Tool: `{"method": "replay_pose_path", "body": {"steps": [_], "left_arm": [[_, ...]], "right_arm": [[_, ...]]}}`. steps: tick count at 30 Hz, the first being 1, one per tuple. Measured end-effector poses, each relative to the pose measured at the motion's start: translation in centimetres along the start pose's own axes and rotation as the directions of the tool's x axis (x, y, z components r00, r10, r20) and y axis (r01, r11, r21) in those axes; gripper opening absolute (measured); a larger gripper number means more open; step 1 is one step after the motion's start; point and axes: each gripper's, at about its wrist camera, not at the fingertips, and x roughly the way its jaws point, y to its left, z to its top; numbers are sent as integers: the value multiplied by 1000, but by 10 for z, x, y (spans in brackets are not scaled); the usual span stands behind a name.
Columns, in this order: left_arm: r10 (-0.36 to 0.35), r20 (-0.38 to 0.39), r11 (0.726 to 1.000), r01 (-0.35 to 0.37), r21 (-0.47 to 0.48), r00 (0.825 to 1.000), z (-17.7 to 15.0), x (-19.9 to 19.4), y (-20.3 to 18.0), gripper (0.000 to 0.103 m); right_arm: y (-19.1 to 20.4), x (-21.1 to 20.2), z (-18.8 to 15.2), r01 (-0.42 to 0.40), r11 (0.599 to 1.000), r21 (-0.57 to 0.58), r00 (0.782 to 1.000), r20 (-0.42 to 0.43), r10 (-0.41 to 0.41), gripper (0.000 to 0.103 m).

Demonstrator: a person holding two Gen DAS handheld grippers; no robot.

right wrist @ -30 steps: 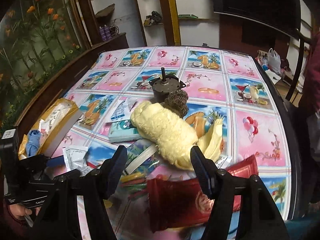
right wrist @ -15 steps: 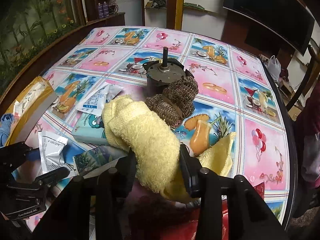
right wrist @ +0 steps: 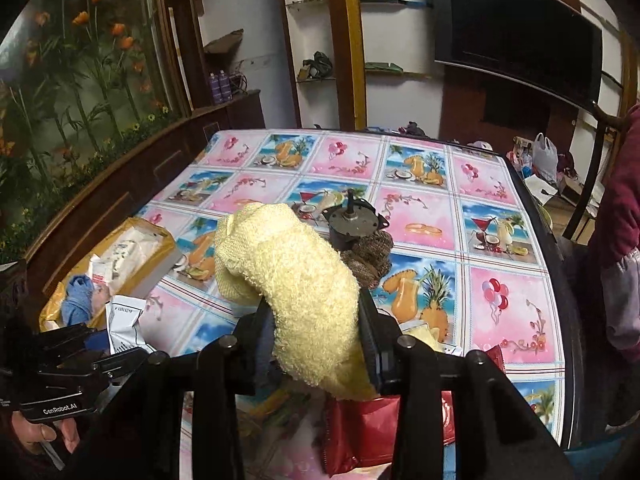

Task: Organize soft objects
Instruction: 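Carry paper sheet with left tool into box while right drops yellow towel there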

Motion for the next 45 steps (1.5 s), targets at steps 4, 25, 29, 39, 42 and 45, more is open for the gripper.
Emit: {"method": "replay_pose_path", "body": {"steps": [4, 25, 29, 39, 42, 45], "left_arm": [[-1, 40, 998, 3, -64, 999, -4, -42, 23, 43], [347, 62, 896, -311, -317, 936, -39, -105, 176, 44], [419, 22, 869, -394, -300, 908, -44, -92, 181, 46], [431, 57, 865, -394, -311, 901, -55, -98, 182, 57], [429, 85, 864, -381, -329, 899, -54, -105, 180, 63], [432, 114, 867, -377, -326, 894, -52, -112, 174, 65]], "right_arm": [[20, -18, 5, -81, 997, -2, 996, 23, 81, 38], [192, 26, 59, -624, 763, 166, 767, -56, 639, 38], [211, 70, 61, -686, 634, 357, 667, -40, 744, 39], [246, 177, 31, -372, 886, 278, 857, -264, 442, 39], [255, 188, 29, -309, 930, 198, 890, -283, 356, 44], [263, 185, 31, -280, 953, 114, 918, -260, 301, 51]]}}
